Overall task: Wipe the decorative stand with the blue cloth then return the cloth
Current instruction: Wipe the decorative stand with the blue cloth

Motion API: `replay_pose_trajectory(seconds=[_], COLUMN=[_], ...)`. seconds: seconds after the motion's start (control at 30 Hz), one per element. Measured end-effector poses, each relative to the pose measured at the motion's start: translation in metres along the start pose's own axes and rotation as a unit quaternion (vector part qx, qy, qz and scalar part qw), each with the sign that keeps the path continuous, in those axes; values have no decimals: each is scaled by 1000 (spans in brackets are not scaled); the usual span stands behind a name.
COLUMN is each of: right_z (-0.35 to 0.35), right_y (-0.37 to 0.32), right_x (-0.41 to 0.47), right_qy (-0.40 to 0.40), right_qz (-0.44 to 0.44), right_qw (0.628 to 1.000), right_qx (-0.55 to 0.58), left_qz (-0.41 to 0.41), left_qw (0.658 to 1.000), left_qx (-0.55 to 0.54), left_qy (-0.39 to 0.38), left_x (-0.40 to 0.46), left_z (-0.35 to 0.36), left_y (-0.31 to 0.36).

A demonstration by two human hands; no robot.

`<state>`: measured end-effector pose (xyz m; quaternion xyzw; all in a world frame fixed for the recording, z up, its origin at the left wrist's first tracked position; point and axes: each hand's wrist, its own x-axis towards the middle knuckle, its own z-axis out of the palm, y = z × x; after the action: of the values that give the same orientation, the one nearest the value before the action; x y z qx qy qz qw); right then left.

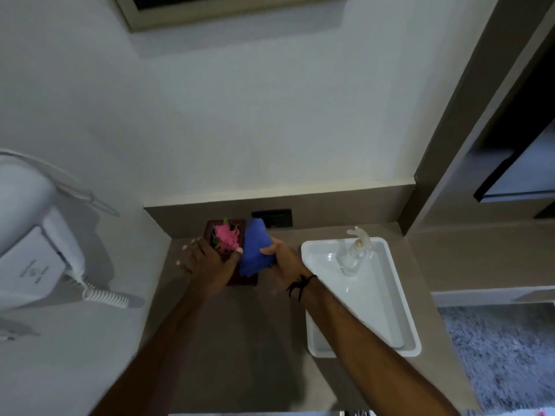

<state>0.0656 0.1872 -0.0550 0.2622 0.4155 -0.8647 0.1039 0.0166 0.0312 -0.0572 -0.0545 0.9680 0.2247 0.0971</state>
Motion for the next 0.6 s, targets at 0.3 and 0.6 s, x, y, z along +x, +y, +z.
replay_pose_trajectory(seconds=[0.3, 0.6], right_z=[-72, -204], right_y=[-22, 22], right_x=[-68, -96], right_qy=[-41, 291], right_qz=[-43, -30], right_qw=[983, 905], right_qx=[173, -309], left_qz=[126, 1], left_qw=[927, 889], left_qx=[-352, -376], left_qy=[-30, -260], left_x=[-76, -123], left_z=[22, 139], left_y=[60, 84])
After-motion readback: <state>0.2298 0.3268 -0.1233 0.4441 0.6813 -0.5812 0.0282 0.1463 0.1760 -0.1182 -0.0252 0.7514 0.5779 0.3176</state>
